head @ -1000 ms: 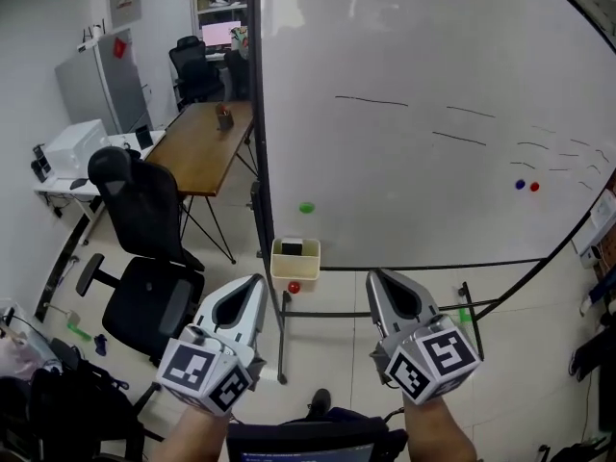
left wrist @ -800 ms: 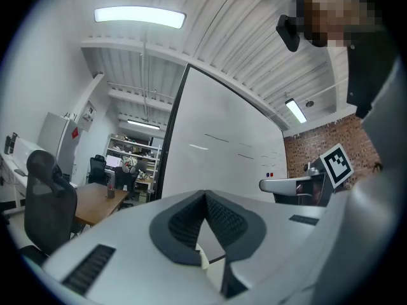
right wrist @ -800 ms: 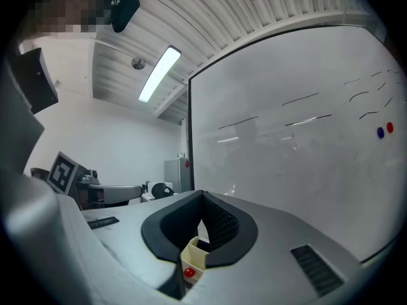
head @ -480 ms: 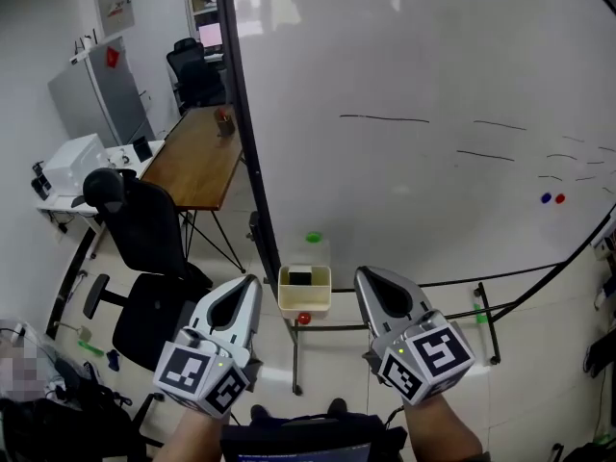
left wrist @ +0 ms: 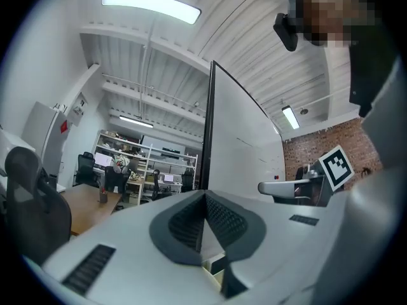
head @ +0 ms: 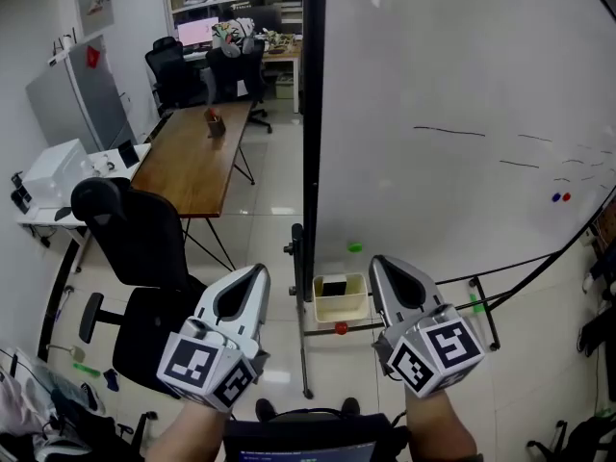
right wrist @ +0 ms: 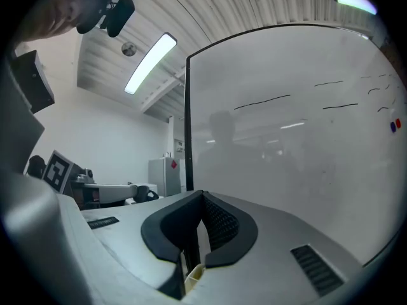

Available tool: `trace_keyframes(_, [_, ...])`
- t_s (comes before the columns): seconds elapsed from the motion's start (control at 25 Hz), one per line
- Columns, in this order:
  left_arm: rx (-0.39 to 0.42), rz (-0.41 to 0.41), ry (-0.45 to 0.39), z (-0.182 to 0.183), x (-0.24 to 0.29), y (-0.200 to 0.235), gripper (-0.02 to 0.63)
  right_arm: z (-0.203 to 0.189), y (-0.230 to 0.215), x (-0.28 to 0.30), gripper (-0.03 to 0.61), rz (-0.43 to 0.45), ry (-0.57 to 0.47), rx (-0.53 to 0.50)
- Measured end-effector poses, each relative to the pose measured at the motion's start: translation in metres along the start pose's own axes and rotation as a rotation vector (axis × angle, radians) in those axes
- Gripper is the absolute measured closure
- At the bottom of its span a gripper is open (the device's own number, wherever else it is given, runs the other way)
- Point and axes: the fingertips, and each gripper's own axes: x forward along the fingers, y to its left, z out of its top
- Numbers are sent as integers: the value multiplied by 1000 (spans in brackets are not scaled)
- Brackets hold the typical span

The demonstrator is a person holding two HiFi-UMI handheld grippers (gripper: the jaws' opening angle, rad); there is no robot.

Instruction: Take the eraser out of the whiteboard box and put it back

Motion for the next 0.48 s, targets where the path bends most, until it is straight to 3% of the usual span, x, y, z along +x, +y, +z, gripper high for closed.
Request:
trace_keyframes(0.36, [8, -15, 14, -8, 12, 53, 580, -21, 10, 47, 558, -72, 46, -51])
trace_keyframes(0.44, [15, 2, 24, -19, 19, 62, 578, -38, 5, 55, 471, -87, 86, -57])
trace_keyframes(0.48, [17, 18, 32, -27, 23, 68, 578, -47, 0, 59, 466, -93, 105, -51])
